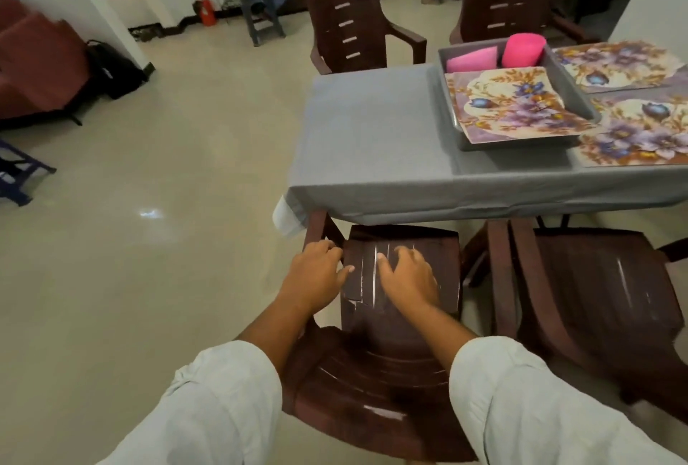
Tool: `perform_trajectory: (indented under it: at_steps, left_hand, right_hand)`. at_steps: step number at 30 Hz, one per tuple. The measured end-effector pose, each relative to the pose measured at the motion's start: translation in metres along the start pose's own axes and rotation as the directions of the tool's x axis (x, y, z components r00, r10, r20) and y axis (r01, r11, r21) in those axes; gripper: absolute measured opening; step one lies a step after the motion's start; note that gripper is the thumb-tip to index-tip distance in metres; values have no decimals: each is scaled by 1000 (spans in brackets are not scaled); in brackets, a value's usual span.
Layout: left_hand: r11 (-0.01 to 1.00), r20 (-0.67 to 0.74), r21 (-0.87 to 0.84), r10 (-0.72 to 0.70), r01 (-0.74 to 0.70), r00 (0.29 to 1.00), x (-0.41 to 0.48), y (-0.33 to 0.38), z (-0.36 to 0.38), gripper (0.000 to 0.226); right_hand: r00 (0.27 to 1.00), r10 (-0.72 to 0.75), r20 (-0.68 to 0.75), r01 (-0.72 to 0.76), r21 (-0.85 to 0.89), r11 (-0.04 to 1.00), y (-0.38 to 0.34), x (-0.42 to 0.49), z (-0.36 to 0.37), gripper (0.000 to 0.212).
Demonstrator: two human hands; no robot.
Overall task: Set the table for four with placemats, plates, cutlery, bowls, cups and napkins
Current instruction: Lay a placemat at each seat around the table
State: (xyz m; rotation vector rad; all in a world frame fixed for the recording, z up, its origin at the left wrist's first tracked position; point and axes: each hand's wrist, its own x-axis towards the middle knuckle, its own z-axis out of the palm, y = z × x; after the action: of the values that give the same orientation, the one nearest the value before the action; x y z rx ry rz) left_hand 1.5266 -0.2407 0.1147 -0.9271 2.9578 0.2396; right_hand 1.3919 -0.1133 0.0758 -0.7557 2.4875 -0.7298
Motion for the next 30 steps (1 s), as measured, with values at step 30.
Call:
perform_trajectory:
  at_steps: [30]
  left_hand:
    - [757, 126, -115, 653, -643, 746, 238, -156, -17, 36]
  right_hand:
    - [757, 520, -396, -521, 113, 846, -147, 151, 77, 57]
